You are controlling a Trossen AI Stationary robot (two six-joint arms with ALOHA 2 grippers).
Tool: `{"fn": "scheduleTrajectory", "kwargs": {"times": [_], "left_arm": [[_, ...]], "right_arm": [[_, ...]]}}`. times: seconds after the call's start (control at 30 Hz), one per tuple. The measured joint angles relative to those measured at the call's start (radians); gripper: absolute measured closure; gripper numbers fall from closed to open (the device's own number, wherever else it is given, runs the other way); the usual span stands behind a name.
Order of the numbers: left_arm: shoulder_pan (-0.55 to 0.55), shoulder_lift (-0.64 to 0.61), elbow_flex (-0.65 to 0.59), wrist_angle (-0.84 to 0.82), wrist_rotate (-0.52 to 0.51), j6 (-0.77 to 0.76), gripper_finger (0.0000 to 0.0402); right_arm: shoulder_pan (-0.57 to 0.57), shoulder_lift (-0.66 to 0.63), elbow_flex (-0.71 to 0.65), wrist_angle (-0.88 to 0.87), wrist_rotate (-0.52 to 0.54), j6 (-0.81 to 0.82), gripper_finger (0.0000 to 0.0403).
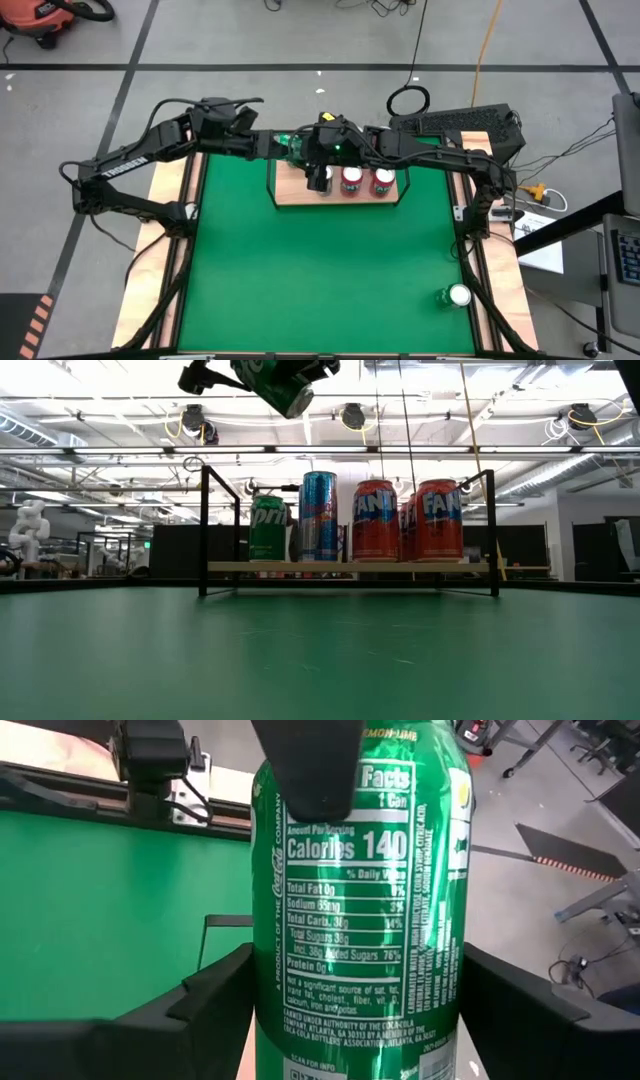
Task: Place canned beverage on shelf
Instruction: Put the green soda can on the shelf aligned with the other green soda can on the shelf
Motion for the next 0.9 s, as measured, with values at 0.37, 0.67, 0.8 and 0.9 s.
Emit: {"fn": "scheduleTrajectory", "kwargs": {"times": [0.37, 0.67, 0.8, 0.9], "left_arm": [[0.014, -0.05, 0.0, -0.019, -0.007, 0.128, 0.0024], [0.009, -0.062, 0.002, -0.053, 0.004, 0.288, 0.0024], [0.009, -0.063, 0.002, -0.054, 0.006, 0.328, 0.0024], [0.01, -0.063, 0.002, -0.054, 0.006, 0.327, 0.0024]], "right_arm": [[-0.006, 0.0, 0.0, 0.036, -0.069, 0.133, 0.0117], [-0.062, 0.003, 0.0, 0.077, -0.288, 0.295, 0.0117], [-0.087, 0.003, 0.0, 0.084, -0.367, 0.339, 0.0117], [-0.095, 0.003, 0.0, 0.084, -0.376, 0.339, 0.0117]]}}
